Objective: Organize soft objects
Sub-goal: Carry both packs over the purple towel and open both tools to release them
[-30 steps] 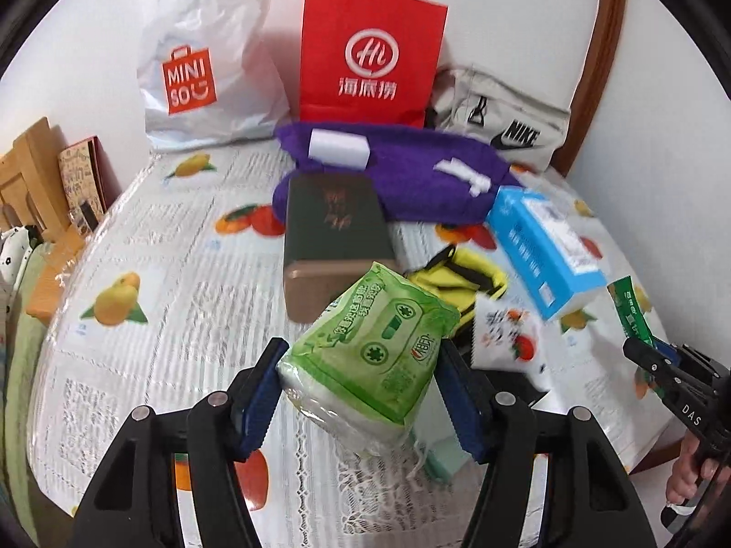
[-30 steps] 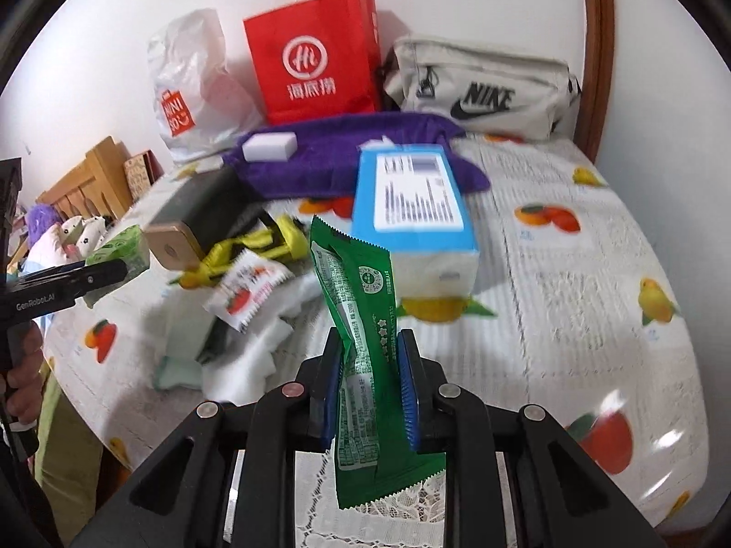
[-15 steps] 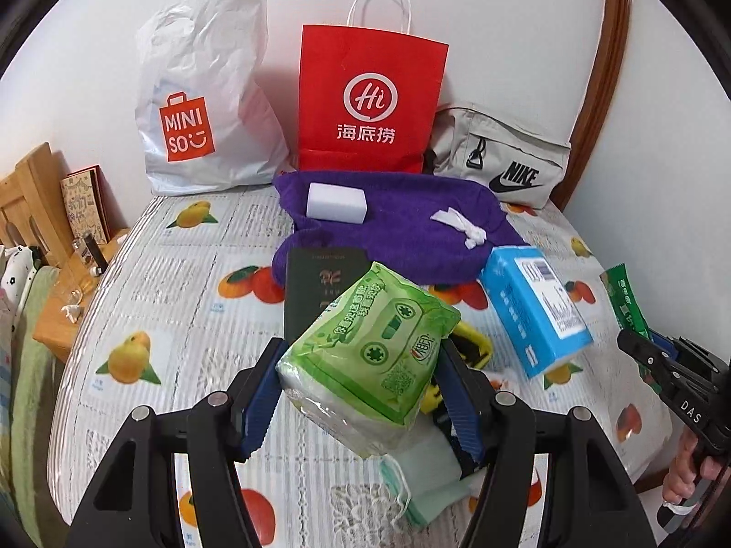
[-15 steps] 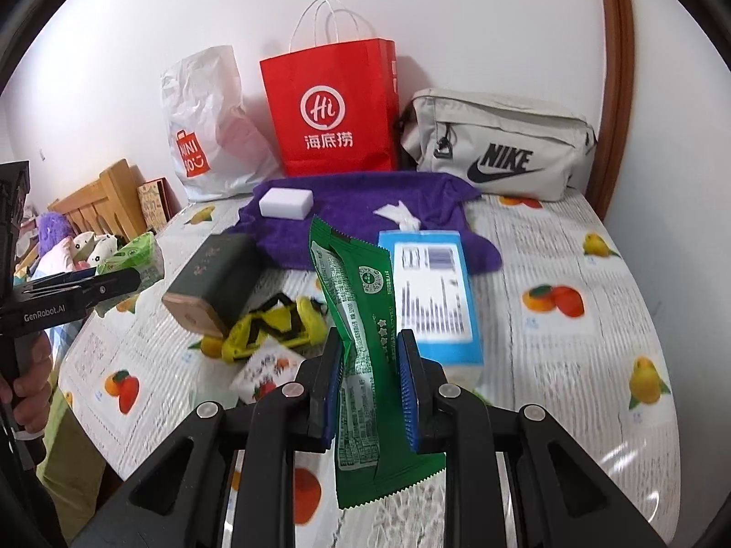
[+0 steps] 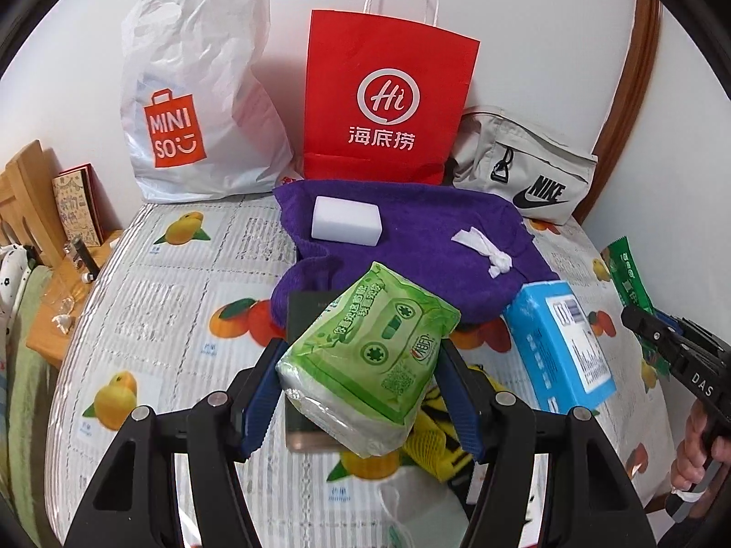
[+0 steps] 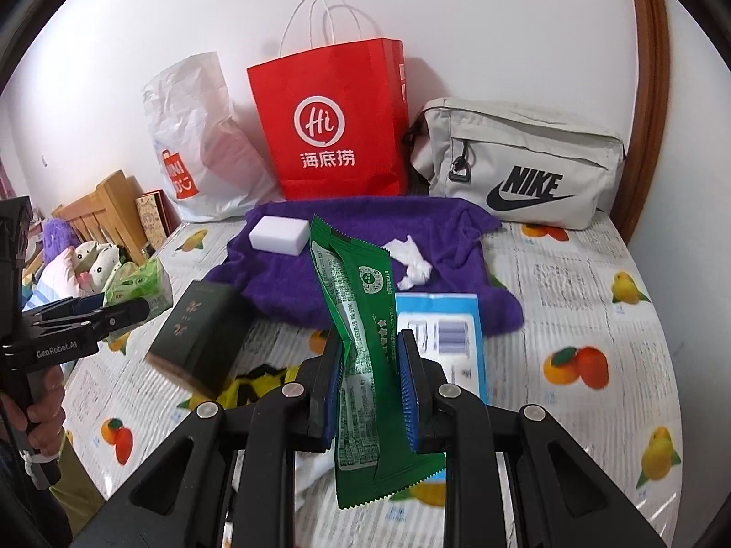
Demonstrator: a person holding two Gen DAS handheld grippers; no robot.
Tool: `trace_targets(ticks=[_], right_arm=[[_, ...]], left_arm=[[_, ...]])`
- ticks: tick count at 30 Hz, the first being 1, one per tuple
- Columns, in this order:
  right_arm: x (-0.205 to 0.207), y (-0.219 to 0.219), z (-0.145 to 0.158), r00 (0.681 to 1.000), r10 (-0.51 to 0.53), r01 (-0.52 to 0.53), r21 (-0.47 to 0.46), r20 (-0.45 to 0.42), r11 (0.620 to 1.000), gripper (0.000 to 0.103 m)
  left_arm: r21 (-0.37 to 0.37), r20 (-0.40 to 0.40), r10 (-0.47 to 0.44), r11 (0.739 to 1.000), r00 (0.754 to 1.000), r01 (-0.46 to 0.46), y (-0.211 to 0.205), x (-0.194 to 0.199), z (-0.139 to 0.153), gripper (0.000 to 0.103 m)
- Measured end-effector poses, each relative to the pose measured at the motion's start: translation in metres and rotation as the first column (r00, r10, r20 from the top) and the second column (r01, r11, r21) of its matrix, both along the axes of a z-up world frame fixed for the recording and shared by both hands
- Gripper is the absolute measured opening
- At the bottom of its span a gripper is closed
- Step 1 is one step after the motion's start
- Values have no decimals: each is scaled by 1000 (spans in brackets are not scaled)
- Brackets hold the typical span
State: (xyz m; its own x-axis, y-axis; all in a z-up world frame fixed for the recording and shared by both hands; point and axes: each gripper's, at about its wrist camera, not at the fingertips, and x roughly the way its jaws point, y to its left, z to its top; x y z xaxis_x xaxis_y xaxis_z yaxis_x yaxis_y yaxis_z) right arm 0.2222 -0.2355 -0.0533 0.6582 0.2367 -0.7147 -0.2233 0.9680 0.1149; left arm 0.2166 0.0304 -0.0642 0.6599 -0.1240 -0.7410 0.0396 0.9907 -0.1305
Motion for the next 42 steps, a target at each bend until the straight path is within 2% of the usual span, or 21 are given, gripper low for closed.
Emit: trace_targets(ticks=[9, 20, 34, 42], right_arm=[[45, -7, -1, 1000, -30, 30, 16, 5, 999, 23], [107, -14, -17, 999, -38, 38, 12, -28, 999, 23], [167, -14, -48, 994, -37, 38, 13, -103, 999, 23], [190, -20, -72, 988, -44, 41, -23, -150, 999, 23]], left_arm=[[-6, -20, 2, 1000, 1000, -2, 0, 42, -7, 63], [-16, -44, 20, 1000, 999, -21, 1, 90, -17, 63], [-61, -105, 14, 998, 994, -20, -2, 153, -43, 63], [-61, -156, 35, 997, 987, -45, -6, 174, -66, 63]])
